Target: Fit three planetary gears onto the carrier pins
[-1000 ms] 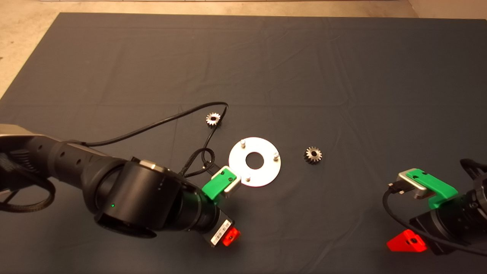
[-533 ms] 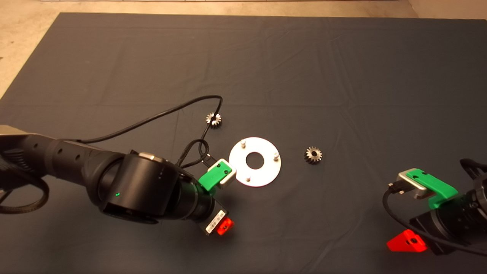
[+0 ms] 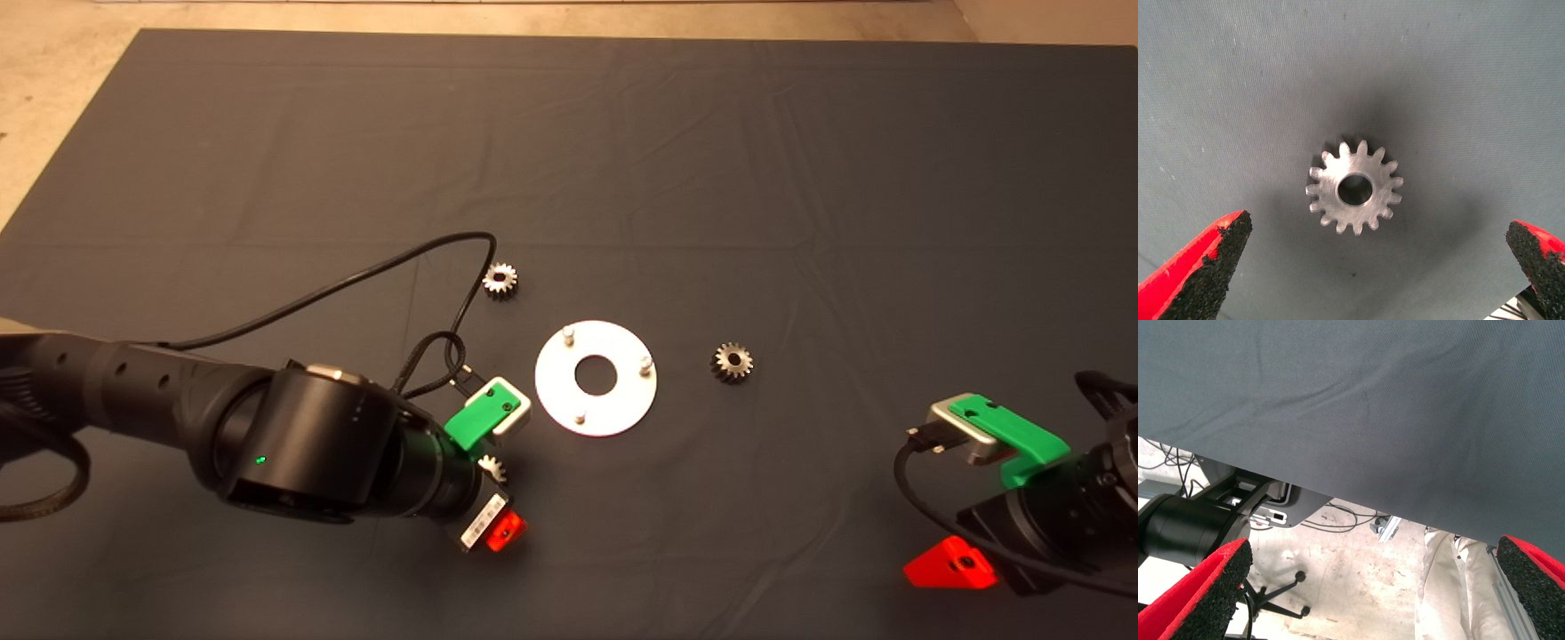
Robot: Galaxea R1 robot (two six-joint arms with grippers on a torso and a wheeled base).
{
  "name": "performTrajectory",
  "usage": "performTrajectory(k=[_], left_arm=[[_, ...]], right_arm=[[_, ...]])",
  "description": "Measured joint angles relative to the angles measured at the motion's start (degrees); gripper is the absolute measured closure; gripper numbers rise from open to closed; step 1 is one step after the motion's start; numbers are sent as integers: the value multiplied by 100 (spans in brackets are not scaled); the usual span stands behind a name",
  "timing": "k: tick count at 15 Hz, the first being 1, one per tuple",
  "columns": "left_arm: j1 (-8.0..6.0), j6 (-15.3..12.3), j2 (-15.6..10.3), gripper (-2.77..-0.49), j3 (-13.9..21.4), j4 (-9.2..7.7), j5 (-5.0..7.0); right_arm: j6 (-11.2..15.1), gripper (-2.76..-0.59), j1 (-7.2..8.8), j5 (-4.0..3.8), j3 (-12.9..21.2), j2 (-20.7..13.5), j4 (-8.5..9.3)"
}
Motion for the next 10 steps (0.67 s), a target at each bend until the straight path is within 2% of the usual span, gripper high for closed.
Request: performTrajectory(k=[2,4,10], left_arm=[[70,0,-32,-277,0,55,2],[146,2,-42,-277,0,183,-1],[226,2,-41,-277,-2,533,0]], right_arm=[[-2,-273,0,3,0,0,0],[-2,-273,0,4,0,0,0],[-2,-273,0,2,0,1,0]])
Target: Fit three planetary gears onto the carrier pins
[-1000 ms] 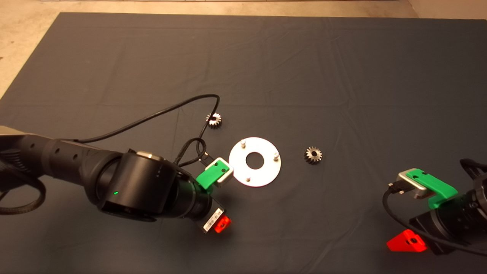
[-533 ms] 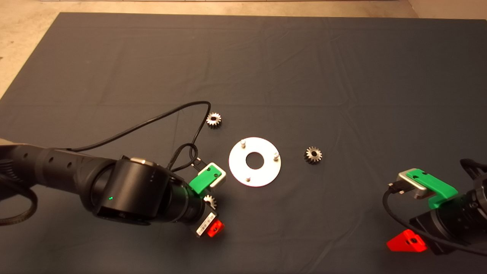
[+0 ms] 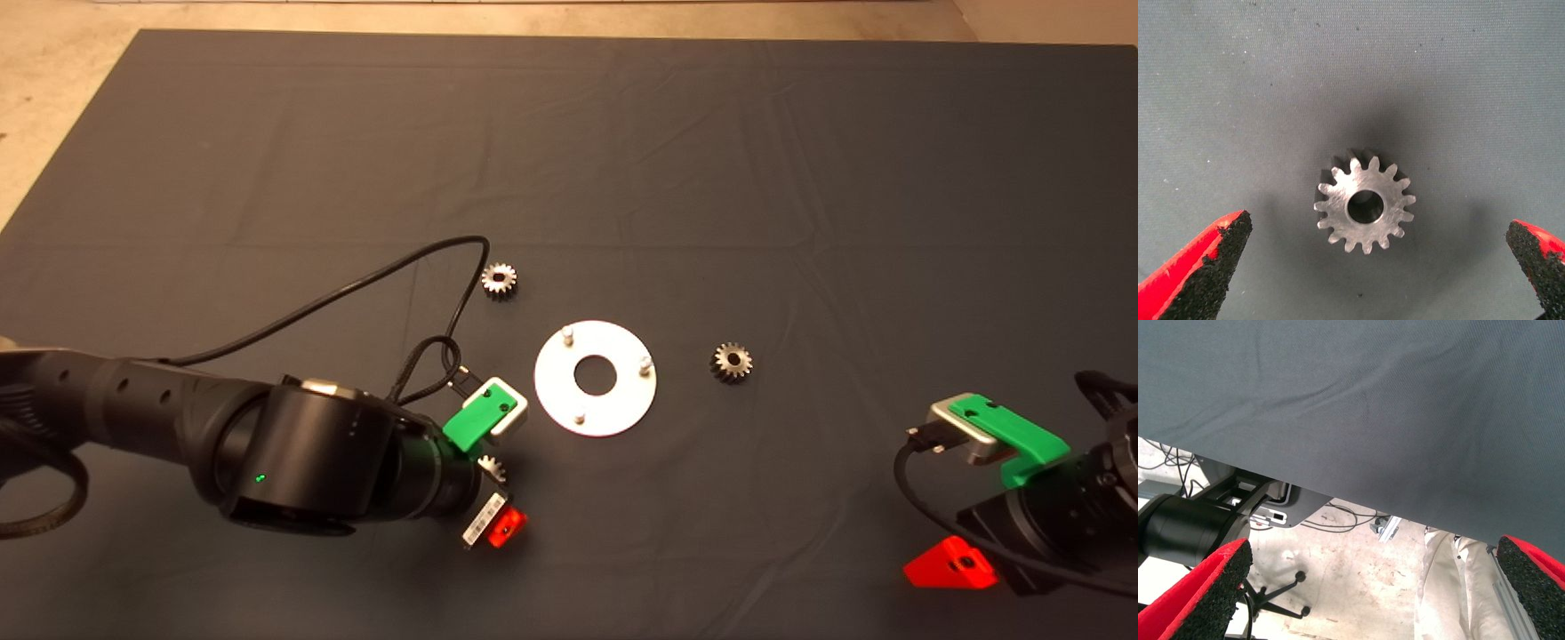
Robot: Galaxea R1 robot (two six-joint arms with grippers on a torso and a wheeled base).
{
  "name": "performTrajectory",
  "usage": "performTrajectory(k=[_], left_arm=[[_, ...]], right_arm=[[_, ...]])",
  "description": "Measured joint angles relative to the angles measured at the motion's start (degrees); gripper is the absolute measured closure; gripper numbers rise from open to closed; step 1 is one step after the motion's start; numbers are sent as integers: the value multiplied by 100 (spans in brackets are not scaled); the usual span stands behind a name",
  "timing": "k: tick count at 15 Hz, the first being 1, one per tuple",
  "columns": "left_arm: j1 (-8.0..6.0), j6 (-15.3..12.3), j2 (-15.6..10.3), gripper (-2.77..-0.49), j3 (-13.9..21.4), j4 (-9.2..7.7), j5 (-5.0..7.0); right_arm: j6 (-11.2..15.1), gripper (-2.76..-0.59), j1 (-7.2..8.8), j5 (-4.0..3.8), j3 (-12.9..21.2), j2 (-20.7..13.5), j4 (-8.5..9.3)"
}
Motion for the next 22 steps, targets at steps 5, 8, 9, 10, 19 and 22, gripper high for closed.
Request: performTrajectory(k=[5,8,9,10,19,22], left_arm=[[169,0,1,-277,-12,146,2],[304,-2,2,-277,-13,248,-1],[338,-2,5,-277,-13,265,0],[362,-2,7,-277,-13,278,-1],[406,-2,20,-277,-61,514,-1],[406,-2,27,-266,-77,571,-1]], right_arm=[[0,-273,0,0,0,-1,0],[0,-273,0,1,0,1,0],[0,-273,0,0,0,-1,0],[0,-273,0,0,0,-1,0],[0,-273,0,1,0,-1,0],[0,-273,0,0,0,-1,0]])
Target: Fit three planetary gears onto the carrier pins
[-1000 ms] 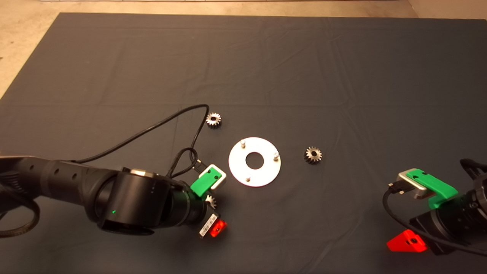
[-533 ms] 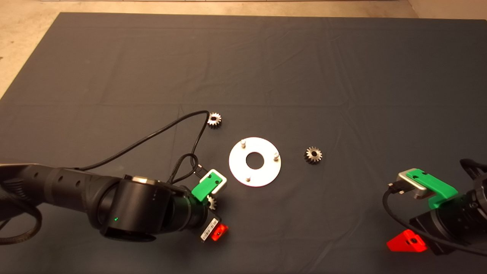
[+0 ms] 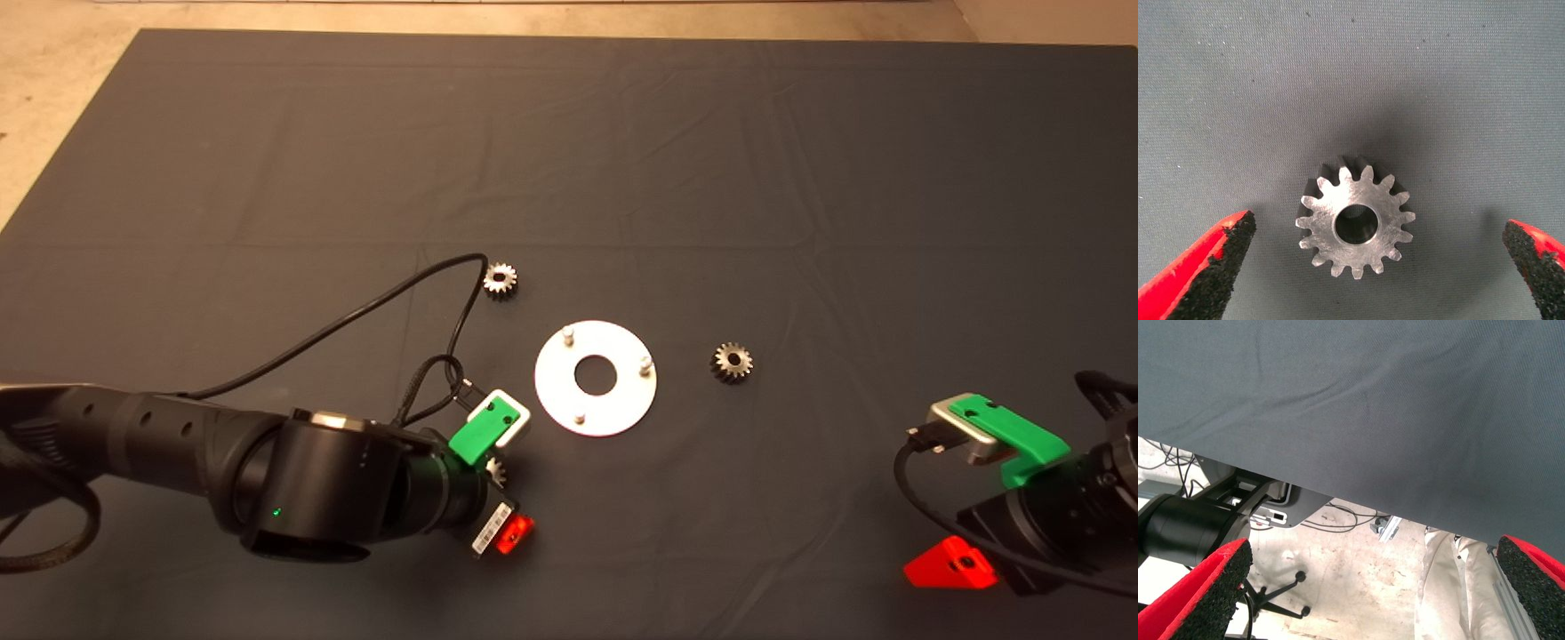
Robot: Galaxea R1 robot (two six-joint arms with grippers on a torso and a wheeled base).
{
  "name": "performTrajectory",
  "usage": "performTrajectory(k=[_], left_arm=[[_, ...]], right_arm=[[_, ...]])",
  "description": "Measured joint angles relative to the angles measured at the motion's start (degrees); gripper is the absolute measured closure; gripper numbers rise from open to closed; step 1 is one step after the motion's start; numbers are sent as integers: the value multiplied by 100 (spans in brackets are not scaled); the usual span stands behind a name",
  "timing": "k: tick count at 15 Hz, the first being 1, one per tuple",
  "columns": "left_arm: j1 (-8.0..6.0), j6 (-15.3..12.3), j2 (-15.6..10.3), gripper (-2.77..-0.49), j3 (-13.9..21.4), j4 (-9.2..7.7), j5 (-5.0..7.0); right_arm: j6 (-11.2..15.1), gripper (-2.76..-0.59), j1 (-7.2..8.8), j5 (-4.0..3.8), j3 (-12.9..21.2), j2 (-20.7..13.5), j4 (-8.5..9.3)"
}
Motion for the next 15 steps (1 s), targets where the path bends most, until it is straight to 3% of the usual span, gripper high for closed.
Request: performTrajectory(k=[8,9,13,15], left_arm=[[5,-2,9,-252,0,132,0],[21,-2,9,-241,0,148,0],[187,-2,9,-237,0,212,2],[250,-5,6,-223,0,220,2]], right_arm=[[0,-273,0,0,0,0,0],[0,-273,0,1,0,0,0],[0,-273,2,1,0,0,0],[0,-273,2,1,0,0,0]])
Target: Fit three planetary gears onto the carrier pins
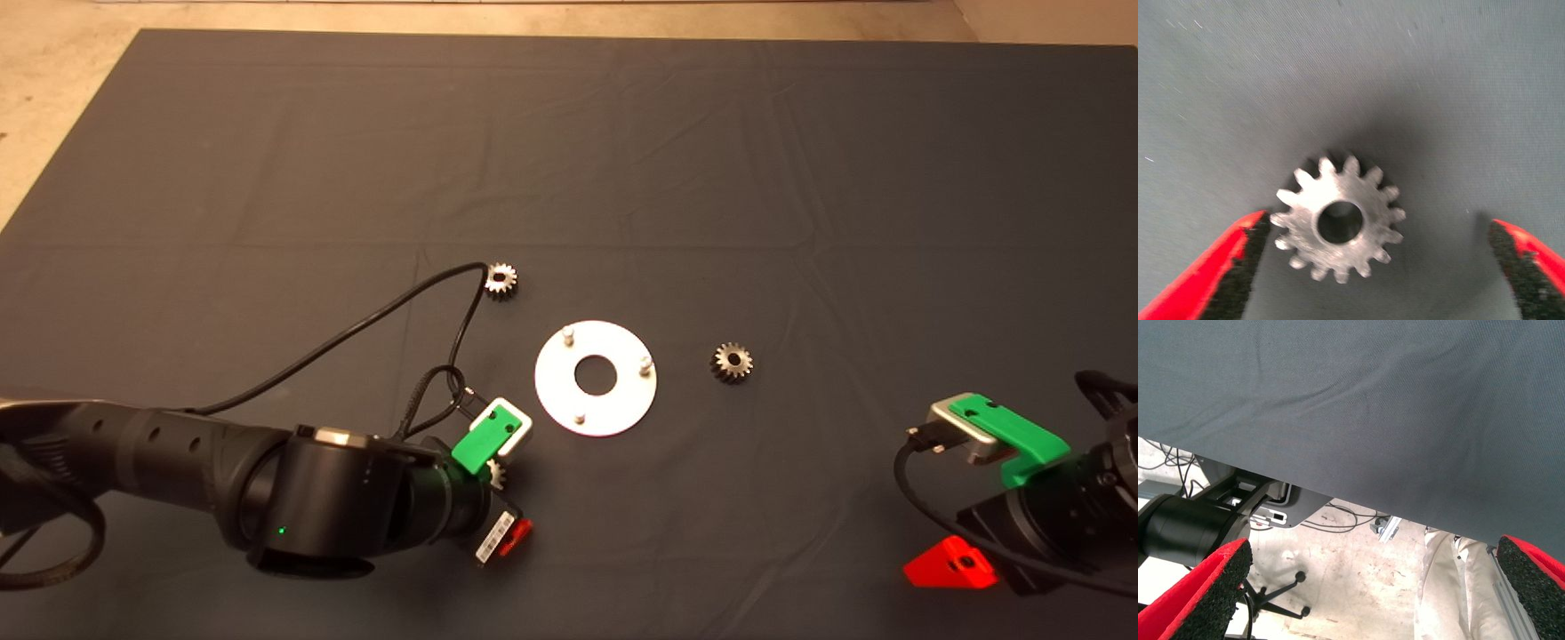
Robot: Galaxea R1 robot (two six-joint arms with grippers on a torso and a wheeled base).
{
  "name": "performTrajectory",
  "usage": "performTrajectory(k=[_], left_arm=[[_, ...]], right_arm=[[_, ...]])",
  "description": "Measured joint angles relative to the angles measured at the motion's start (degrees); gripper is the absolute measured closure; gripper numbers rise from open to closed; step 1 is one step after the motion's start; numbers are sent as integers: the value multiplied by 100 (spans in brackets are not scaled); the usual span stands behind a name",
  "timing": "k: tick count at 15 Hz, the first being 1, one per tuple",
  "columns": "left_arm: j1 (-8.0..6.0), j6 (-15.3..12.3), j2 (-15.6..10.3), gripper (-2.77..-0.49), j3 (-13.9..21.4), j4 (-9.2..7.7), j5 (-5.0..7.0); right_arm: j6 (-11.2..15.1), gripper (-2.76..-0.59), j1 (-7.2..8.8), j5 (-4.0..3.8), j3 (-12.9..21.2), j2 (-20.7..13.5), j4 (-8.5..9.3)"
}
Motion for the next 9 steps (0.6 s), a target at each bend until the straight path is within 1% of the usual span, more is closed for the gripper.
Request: performTrajectory(k=[2,3,5,6,8,9], left_arm=[[2,0,-2,-221,0,24,-2],[5,2,0,-212,0,38,0],[5,0,-2,-207,0,44,-2],[5,2,0,-197,0,49,0],[3,2,0,-185,0,74,11],[4,2,0,-182,0,83,14]], right_arm=[[0,-273,0,0,0,2,0],[0,-273,0,0,0,2,0],[1,-273,0,-1,0,0,0],[0,-273,0,-1,0,0,0],[0,-273,0,0,0,2,0],[0,-273,0,-1,0,0,0]])
